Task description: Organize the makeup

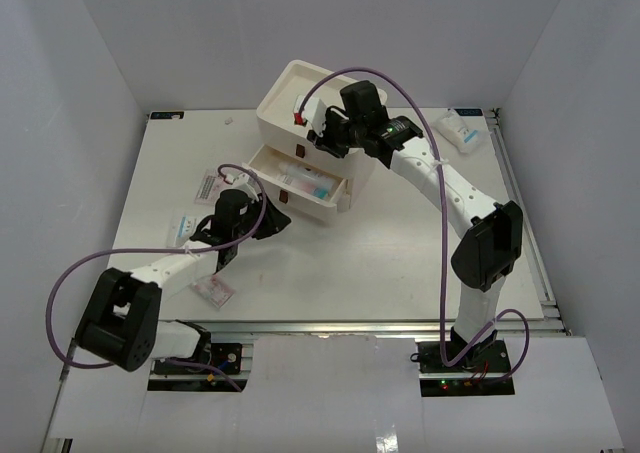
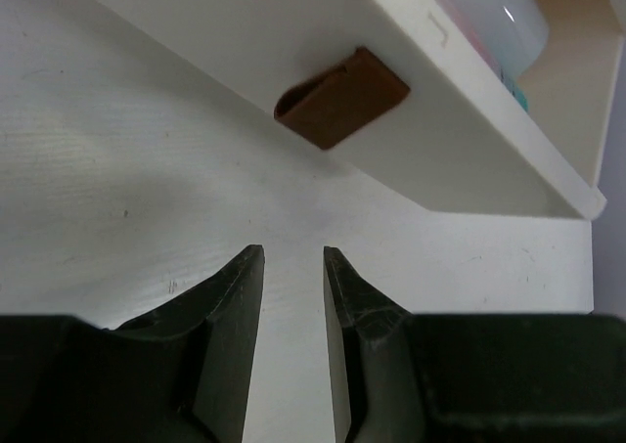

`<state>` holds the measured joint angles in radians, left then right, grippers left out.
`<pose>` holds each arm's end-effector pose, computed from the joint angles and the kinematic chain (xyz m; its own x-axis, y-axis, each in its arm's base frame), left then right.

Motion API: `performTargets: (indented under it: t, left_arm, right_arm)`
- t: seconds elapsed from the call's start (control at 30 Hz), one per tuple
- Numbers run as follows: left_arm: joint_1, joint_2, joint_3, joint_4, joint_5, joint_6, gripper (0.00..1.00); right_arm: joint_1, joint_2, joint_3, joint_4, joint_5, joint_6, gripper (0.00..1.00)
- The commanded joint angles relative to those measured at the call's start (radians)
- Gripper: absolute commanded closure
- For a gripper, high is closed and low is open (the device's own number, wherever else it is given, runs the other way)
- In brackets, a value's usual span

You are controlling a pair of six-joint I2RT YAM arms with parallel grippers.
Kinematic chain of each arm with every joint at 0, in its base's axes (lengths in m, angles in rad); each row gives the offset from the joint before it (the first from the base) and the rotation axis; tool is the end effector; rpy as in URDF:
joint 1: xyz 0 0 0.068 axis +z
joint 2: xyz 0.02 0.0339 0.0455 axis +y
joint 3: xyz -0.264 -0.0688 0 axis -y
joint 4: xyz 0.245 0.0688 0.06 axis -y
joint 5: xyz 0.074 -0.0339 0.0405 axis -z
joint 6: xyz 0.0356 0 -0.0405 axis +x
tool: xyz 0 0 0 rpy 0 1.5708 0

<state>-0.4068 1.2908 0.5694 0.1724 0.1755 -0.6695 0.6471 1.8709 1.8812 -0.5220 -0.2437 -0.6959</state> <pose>0.2397 -0.1100 0.1936 -0.7025 -0.3627 -0.6124 0.1153 0.7910 -0.6008 0.3435 0.2703 0.3751 0.1828 -0.6416 -0.7449 -0.8283 0.3076 -0.4683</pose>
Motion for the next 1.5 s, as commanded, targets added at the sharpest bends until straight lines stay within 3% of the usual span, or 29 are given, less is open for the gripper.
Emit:
performTargets:
  t: [0.0,0.33,0.67,0.8,1.0,1.17,1.47]
  left_arm:
    - [0.006,0.106,0.13,0.116,-0.025,0.033,0.59]
    - [0.006,0.341,0.415,0.144,-0.005,0.067,0.58]
    - [0.006,0.479,0.564,0.141,0.037,0.061,0.47]
    - [0.006,0.432,0.473,0.204,0.048,0.062,0.4]
    - [0.007,0.285,0.273,0.284,0.034,0.117,0.17]
    - [0.01,0.286,0.216,0.301,0.061,0.194,0.15]
    - [0.034,0.483,0.261,0.368,0.16,0.281,0.16]
  right_arm:
    - [0.012,-0.019,-0.008,-0.064,-0.099,0.015,0.92]
    - [0.011,-0.05,-0.075,-0.076,-0.162,0.037,0.92]
    - [0.011,-0.035,-0.081,-0.072,-0.178,0.06,0.92]
    - [0.011,-0.039,-0.079,-0.071,-0.166,0.061,0.92]
    - [-0.004,-0.036,-0.067,-0.072,-0.171,0.069,0.92]
    - [-0.014,-0.029,-0.065,-0.07,-0.172,0.071,0.92]
    - [-0.015,-0.038,-0.065,-0.07,-0.187,0.075,0.92]
